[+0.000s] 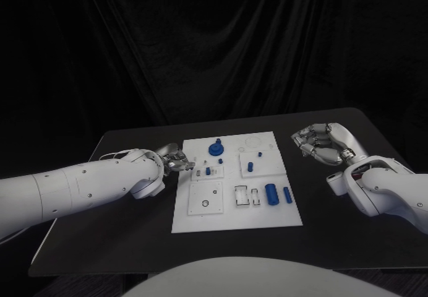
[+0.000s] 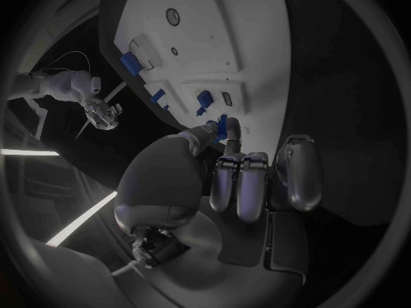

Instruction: Assemble the parts on the task board

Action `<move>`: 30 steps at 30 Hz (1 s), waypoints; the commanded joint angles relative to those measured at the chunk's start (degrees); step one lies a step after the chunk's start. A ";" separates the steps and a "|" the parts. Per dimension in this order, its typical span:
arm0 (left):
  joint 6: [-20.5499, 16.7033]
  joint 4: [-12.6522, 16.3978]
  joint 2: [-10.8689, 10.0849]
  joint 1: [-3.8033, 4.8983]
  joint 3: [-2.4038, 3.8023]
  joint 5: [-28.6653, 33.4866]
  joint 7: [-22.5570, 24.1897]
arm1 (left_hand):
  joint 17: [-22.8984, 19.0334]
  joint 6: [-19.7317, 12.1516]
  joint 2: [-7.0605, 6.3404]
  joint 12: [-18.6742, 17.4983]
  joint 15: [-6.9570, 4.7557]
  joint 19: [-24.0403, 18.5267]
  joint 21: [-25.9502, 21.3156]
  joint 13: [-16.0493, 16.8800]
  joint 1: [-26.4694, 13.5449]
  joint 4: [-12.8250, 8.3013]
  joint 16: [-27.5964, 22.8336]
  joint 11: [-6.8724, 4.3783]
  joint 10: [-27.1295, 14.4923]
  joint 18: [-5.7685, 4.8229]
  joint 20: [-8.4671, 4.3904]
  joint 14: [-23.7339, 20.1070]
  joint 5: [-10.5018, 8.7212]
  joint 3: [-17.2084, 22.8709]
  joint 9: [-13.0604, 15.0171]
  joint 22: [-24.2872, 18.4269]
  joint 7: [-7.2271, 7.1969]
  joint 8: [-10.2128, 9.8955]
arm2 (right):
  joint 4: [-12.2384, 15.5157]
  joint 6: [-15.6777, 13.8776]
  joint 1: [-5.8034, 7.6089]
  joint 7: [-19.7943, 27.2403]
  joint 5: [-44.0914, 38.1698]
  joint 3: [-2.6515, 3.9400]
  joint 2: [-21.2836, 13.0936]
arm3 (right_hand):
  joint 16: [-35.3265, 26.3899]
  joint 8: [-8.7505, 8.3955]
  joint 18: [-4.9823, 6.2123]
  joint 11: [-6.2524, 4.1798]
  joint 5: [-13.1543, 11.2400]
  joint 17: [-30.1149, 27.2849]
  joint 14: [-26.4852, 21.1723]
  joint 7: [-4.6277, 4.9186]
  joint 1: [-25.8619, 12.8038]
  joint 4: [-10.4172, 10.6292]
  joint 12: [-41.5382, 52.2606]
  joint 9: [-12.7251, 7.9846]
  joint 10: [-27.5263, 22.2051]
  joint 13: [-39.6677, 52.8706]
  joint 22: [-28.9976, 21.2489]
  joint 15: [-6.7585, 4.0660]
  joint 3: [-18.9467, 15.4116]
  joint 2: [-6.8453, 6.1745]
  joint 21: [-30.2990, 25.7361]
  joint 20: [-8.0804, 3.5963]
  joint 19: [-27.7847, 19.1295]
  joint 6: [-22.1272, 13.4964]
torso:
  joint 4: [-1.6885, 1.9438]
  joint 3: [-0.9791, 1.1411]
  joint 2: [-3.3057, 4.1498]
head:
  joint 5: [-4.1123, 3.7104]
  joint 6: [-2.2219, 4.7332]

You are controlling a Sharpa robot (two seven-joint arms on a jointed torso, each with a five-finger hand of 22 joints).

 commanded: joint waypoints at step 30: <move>0.51 -4.85 4.24 -2.14 0.05 -1.71 2.67 | 15.10 1.56 1.01 -0.02 -0.29 -0.36 -0.49 15.07 -0.80 0.83 0.15 -0.24 6.05 0.57 -0.02 5.85 0.56 -1.86 -0.31 10.24 -1.43 -0.65 | 0.41 0.24 -0.17 -0.90 -0.28 0.04 -0.38 | 0.44 0.47 0.48 -0.01 0.41 -0.20 0.21 0.12 1.00 -0.24 0.38 -0.08 -0.57 -0.16 0.41 -0.03 0.30 -0.06 0.25 0.08 0.31 -0.45 | 0.00 0.00 0.01 | -0.15 0.00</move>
